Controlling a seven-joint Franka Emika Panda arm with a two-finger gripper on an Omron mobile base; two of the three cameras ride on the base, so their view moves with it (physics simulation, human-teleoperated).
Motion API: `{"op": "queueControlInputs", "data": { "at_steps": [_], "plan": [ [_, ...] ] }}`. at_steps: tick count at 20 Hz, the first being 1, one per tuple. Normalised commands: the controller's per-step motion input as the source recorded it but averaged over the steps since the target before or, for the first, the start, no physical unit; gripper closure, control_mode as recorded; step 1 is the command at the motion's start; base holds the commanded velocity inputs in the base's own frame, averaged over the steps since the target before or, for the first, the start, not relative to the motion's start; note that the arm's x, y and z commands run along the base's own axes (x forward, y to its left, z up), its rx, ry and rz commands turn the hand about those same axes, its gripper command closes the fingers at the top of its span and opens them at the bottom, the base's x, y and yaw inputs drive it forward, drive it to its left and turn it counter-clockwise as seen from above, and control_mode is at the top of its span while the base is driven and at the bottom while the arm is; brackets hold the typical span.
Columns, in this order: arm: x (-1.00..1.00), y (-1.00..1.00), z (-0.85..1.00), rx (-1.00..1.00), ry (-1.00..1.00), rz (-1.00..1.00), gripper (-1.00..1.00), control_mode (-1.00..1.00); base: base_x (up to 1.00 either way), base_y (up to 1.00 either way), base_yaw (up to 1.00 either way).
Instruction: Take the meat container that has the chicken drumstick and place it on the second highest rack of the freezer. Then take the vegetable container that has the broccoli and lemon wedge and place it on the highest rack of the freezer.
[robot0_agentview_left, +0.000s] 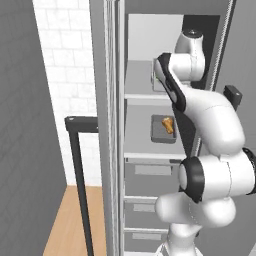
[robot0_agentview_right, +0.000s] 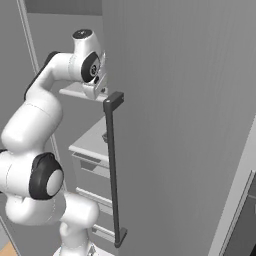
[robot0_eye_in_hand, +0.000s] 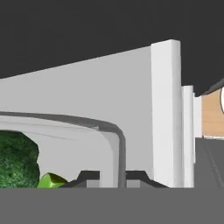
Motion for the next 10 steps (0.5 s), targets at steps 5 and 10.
{"op": "queueControlInputs", "data": {
  "at_steps": [5, 10],
  "plan": [
    [0.44, -0.09, -0.16, 0.0, 0.0, 0.0, 1.0, -1.0, 0.0, 0.0, 0.0],
    [0.42, -0.06, -0.08, 0.0, 0.0, 0.0, 1.0, -1.0, 0.0, 0.0, 0.0]
  ]
}}
